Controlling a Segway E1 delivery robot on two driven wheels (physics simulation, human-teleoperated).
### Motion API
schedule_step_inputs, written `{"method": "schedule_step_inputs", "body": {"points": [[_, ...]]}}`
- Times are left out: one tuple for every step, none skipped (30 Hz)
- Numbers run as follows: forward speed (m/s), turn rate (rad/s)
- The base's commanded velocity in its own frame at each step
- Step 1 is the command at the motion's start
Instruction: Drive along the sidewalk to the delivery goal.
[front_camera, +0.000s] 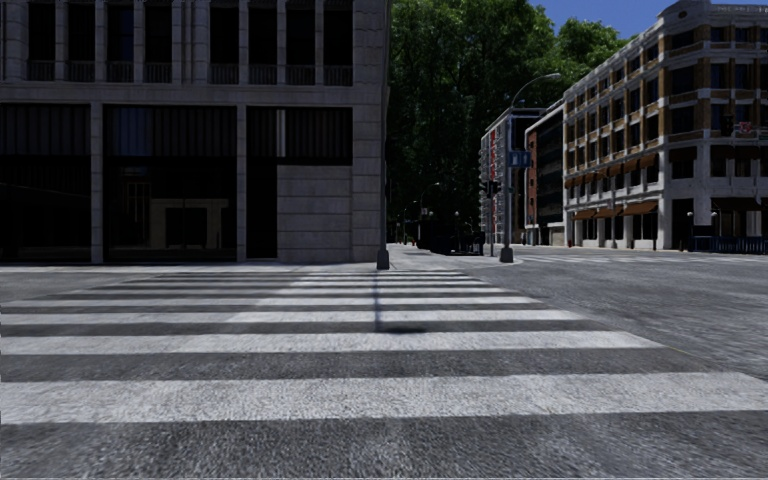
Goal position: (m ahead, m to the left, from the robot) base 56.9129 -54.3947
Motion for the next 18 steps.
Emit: {"method": "schedule_step_inputs", "body": {"points": [[2.00, 0.08], [2.00, 0.08], [2.00, 0.08], [2.00, 0.07], [2.00, 0.00], [2.00, 0.00], [2.00, 0.00], [2.00, 0.00], [2.00, 0.00], [2.00, 0.00], [2.00, 0.01], [2.00, 0.12], [2.00, 0.17], [2.00, 0.21], [2.00, 0.21], [2.00, 0.21], [2.00, 0.21], [2.00, 0.21]]}}
